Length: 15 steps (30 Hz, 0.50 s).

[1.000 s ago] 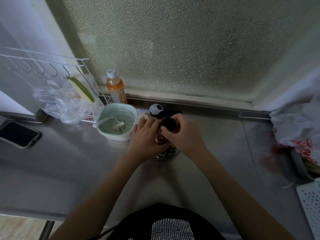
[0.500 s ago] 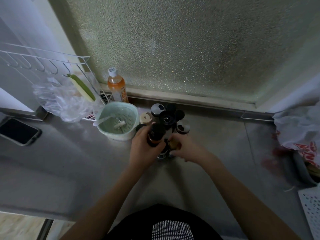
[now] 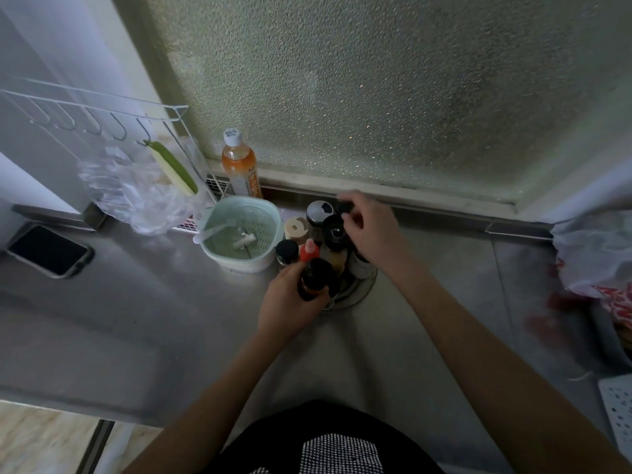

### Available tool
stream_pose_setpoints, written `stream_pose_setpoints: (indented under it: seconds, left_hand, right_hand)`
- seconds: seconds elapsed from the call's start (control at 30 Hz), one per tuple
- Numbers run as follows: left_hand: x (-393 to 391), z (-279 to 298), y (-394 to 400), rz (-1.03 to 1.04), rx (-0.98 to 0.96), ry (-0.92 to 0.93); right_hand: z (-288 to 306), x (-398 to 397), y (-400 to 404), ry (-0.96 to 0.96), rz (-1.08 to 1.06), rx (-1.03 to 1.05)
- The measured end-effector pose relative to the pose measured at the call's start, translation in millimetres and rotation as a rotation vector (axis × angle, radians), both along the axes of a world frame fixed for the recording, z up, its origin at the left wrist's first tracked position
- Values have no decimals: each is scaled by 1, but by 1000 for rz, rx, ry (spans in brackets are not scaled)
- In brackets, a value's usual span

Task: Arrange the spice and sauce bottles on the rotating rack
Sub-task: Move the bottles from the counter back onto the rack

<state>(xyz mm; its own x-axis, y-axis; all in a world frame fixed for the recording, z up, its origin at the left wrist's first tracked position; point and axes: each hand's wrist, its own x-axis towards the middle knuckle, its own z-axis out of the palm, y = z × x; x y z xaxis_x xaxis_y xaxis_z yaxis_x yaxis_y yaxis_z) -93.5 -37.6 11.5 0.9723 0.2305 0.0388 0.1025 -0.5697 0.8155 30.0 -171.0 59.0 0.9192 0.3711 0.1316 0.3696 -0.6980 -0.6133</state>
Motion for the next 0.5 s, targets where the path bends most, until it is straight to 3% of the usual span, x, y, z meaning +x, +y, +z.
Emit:
stream_pose_setpoints:
  seconds: [0.07,0.13,0.3,0.4,0.5]
  left_hand:
    - [-1,-4,-1,-36,-13,19]
    - [-2,-4,-2,-58,-14,25]
    - [-2,-14,8,-45,-25,42]
    - [-4,-21,16,-29,-38,54]
    - [-4,-28,22,-13,-40,73]
  right_hand:
    - [8,21,14,-7,35,-254]
    - [8,37,31,106,112,-505]
    - [-1,55,67,236,238,-874]
    - [-7,58,80,236,222,-993]
    - [-13,59,86,206,184,-931]
